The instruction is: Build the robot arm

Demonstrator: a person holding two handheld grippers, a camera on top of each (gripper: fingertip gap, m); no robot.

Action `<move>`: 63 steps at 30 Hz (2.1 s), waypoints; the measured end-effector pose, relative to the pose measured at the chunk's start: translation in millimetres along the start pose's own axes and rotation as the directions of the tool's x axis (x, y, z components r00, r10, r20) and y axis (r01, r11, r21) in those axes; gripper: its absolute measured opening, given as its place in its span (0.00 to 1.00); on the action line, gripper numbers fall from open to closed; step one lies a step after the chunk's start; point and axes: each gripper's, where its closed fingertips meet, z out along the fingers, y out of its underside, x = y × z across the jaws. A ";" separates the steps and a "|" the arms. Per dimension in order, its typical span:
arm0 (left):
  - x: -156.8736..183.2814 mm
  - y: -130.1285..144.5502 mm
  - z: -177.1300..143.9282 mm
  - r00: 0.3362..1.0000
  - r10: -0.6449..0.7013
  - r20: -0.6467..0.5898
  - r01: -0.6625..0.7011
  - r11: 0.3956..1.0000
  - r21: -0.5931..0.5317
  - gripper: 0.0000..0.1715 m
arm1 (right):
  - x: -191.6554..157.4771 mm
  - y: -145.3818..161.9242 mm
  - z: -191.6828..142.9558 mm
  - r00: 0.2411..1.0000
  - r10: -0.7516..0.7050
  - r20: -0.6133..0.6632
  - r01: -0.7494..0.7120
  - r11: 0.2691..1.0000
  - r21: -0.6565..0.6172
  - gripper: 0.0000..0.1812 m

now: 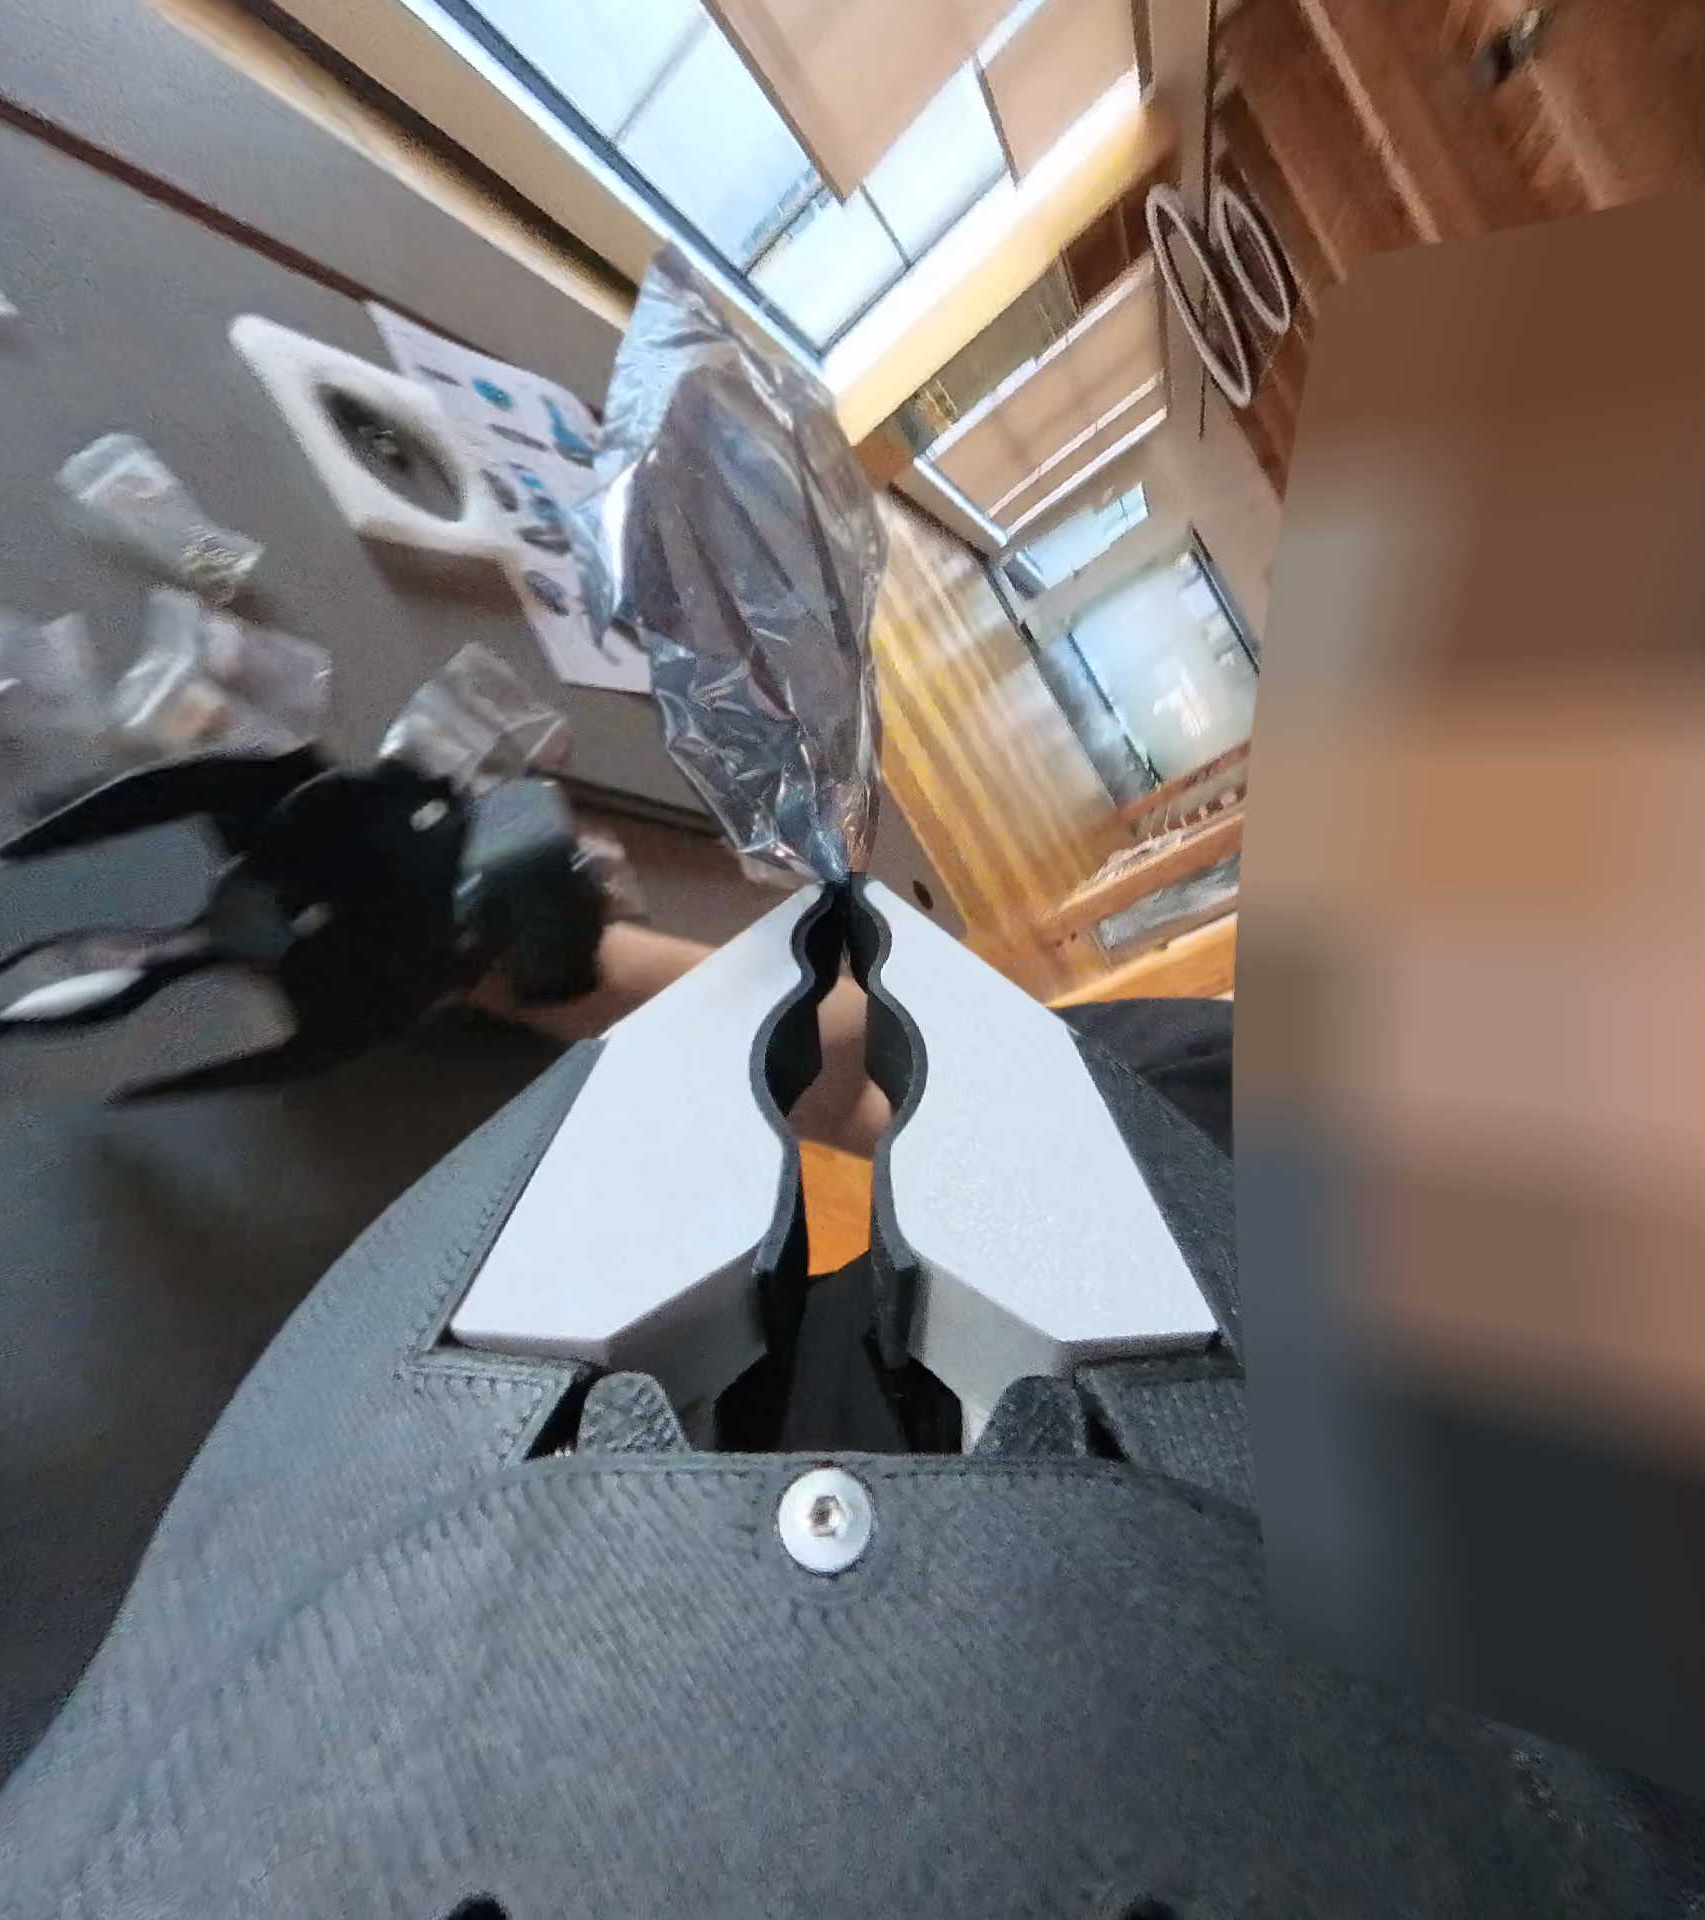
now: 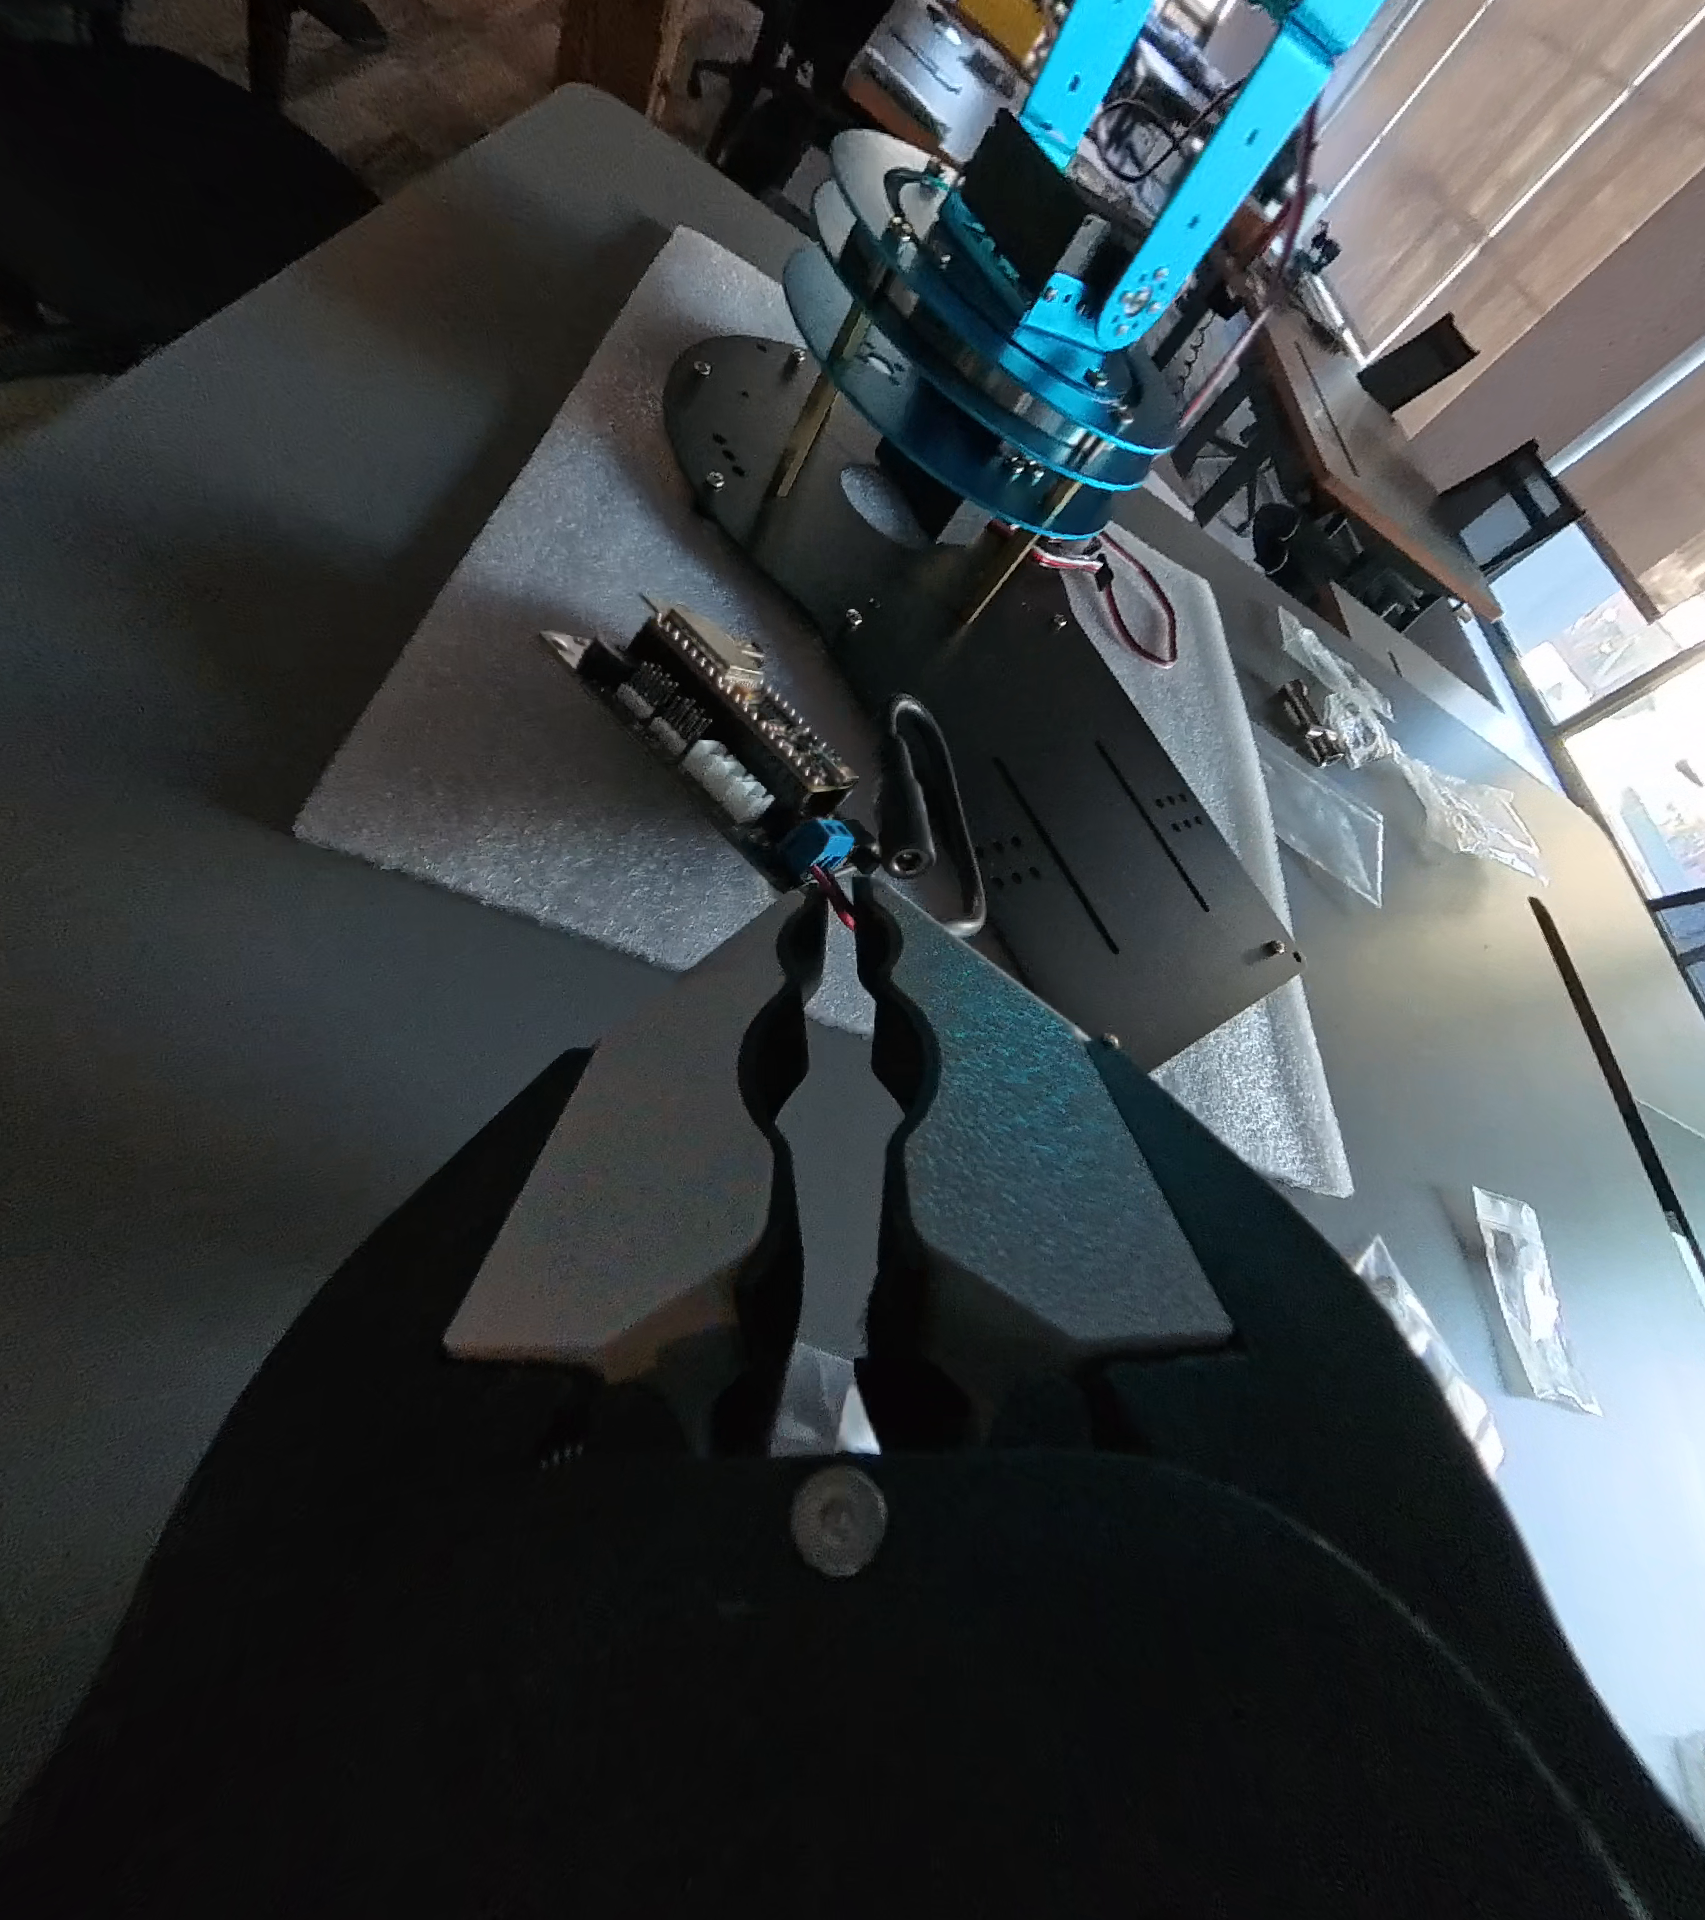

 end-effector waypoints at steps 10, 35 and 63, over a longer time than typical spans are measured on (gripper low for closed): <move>33.6 40.1 288.9 0.995 -0.083 0.048 0.096 0.857 -0.506 0.00 | 0.7 7.0 2.0 0.999 -0.031 -0.021 0.030 0.999 -0.045 0.02; -20.5 93.4 65.1 0.895 0.195 0.401 -0.130 0.974 -0.184 0.21 | 4.3 1.7 1.6 1.000 0.018 0.005 -0.018 1.000 -0.002 0.02; -202.4 71.1 -102.8 0.892 -0.435 0.120 0.328 0.808 0.490 0.04 | 5.7 -9.4 2.7 0.999 -0.039 0.017 0.040 0.995 -0.094 0.02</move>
